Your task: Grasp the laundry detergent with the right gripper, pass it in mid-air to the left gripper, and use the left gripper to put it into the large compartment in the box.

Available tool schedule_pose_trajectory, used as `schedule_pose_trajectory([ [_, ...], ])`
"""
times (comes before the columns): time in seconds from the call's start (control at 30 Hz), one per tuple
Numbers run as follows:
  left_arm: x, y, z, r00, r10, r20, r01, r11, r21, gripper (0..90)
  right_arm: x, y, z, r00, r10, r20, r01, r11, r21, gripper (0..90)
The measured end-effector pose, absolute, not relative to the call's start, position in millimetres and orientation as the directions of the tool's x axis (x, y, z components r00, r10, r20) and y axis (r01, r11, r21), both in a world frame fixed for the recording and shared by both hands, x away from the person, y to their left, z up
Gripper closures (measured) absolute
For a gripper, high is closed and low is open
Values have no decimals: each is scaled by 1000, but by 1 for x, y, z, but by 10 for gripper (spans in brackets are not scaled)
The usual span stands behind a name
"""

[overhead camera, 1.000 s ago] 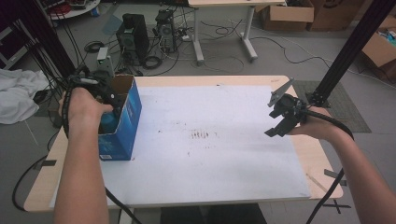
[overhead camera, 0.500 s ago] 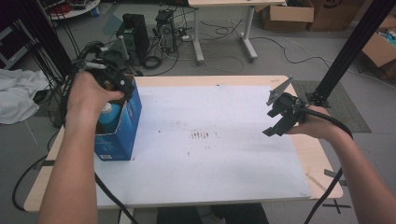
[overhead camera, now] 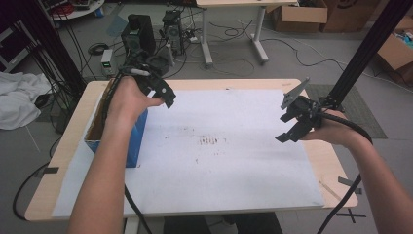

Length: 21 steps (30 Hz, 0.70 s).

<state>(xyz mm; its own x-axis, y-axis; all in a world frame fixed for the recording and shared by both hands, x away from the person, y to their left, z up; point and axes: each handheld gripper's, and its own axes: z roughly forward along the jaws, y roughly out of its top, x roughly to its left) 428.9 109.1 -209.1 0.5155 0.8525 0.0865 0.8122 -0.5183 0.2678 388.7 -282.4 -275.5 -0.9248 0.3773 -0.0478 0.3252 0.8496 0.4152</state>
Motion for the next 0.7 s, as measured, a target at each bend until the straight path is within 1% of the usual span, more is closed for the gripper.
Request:
schedule_pose_trajectory([
  [0.1, 432, 96, -217, 558, 826, 81, 786, -558, 267, 179, 388, -282, -274, -927, 372, -43, 322, 851, 414, 209],
  [0.23, 436, 84, -227, 582, 811, 64, 772, -576, 269, 178, 388, -281, -275, -931, 365, -31, 320, 851, 416, 204],
  [0.37, 441, 72, -239, 613, 788, 59, 756, -607, 245, 178, 388, -279, -274, -934, 356, -26, 314, 854, 415, 202],
  [0.7, 448, 53, -255, 641, 766, 49, 740, -633, 227, 179, 386, -278, -271, -941, 338, -19, 300, 857, 418, 201],
])
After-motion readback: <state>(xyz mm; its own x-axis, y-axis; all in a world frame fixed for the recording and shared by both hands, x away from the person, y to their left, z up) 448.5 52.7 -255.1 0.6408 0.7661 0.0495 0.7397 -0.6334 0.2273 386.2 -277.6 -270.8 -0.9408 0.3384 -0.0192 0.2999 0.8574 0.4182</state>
